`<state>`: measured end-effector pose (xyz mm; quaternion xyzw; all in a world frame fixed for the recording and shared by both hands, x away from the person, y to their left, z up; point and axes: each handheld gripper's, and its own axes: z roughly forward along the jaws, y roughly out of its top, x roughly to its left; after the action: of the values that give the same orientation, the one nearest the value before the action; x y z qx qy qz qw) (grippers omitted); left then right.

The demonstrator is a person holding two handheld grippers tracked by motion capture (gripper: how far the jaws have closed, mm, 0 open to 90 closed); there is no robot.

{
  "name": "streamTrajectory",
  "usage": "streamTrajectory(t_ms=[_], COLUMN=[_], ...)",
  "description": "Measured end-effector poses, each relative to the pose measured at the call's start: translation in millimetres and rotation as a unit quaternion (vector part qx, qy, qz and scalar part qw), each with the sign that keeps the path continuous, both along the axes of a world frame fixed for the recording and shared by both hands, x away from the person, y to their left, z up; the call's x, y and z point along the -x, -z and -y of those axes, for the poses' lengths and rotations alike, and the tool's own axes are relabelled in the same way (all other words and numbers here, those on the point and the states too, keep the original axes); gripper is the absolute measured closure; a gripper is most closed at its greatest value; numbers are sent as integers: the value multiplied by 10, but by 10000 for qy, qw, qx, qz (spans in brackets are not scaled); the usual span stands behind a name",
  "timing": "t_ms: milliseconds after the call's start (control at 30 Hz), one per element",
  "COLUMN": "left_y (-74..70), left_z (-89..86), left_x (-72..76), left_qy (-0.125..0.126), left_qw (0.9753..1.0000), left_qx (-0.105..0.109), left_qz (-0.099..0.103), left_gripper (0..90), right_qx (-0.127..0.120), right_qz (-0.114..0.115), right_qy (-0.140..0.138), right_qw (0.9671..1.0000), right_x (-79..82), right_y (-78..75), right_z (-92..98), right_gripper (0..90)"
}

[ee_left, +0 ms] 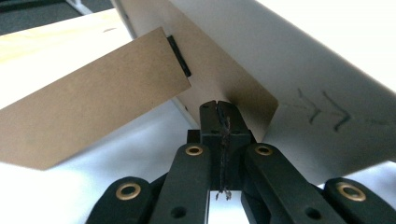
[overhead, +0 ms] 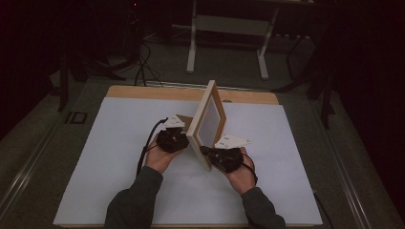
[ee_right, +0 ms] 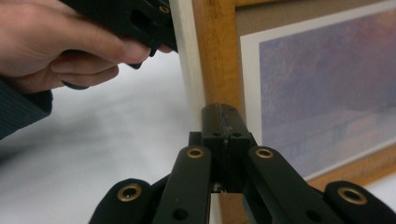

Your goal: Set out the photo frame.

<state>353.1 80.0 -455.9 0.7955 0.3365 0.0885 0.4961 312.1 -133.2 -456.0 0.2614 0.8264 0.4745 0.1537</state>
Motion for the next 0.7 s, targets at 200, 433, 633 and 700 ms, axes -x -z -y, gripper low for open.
streamTrajectory(t_ms=[200,433,633,700], left_y=[13,21,33,37], left_z=[-31,-67,-131,-156], left_x=[-11,-25,-38,-41], left_qy=[25,104,201,235], left_qw=[9999,9997,9993,9991], left_qx=[122,176,245,267], left_qz=[-81,-164,-220,-238], left_gripper=[900,900,900,900], right_qx=[-29,-88,-82,-105], right_qz=[-22,-12,-8,-13], right_qy=[27,-2,-35,-45], right_qw=[10000,10000,10000,9999], right_x=[-5,-8,-7,-4], right_y=[2,-55,-80,-77], right_z=[-53,-95,-146,-168], right_gripper=[900,900,900,900])
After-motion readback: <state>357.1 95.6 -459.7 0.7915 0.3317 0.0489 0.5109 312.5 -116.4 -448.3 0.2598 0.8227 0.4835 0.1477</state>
